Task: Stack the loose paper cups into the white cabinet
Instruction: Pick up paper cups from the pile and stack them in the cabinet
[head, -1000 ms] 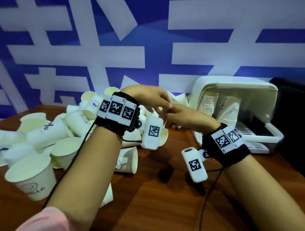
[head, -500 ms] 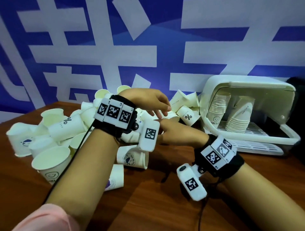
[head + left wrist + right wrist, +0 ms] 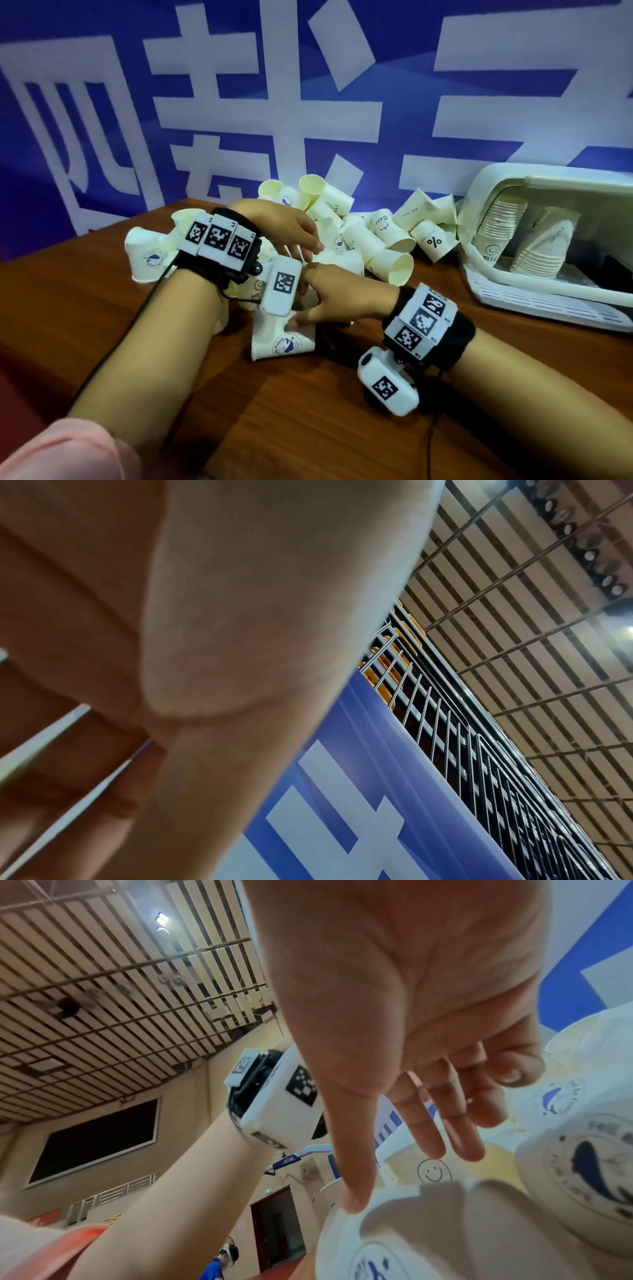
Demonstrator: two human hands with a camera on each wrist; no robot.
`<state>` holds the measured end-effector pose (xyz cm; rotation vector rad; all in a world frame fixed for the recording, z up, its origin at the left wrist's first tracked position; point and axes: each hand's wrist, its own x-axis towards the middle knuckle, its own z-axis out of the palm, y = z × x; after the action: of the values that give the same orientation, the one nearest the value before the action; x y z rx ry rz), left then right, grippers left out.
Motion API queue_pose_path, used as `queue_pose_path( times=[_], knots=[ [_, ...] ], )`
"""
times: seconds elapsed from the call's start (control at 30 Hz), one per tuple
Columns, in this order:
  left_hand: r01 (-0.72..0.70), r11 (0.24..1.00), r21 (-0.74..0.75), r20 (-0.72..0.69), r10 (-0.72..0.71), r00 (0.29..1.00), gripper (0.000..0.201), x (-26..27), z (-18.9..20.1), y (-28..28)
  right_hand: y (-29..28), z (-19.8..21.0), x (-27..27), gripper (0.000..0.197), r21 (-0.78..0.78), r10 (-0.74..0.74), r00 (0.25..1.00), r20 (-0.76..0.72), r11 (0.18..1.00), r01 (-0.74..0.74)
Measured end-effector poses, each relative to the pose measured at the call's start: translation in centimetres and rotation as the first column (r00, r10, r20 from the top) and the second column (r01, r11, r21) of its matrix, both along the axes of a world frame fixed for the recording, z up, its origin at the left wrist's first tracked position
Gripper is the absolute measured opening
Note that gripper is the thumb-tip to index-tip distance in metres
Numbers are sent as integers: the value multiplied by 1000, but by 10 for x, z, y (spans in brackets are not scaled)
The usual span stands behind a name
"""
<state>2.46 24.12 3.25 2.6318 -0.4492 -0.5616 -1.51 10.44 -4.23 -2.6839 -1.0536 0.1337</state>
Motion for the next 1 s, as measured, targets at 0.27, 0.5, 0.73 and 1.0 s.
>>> queue_pose_path(
  times=[0.27,0.5,0.73,1.0],
  knots=[
    [6,995,102,-87,3,996,26,-21,-17,26,20,-2,-19,76,-262,67,998,3,963,-64],
    [85,987,136,-131,-67,989,27,-38,-29,31,17,-3,-30,75,-223,-3,1000,-11,975,0],
    [255,966,52,14,-256,967,68,-44,-23,19,-33,30,-42,46,100,-246,950,-193,958,269],
    [281,867,-410,100,-264,959,35,-37,-14,-60,-127,63,-43,50,602,-267,855,-444,618,506]
  ],
)
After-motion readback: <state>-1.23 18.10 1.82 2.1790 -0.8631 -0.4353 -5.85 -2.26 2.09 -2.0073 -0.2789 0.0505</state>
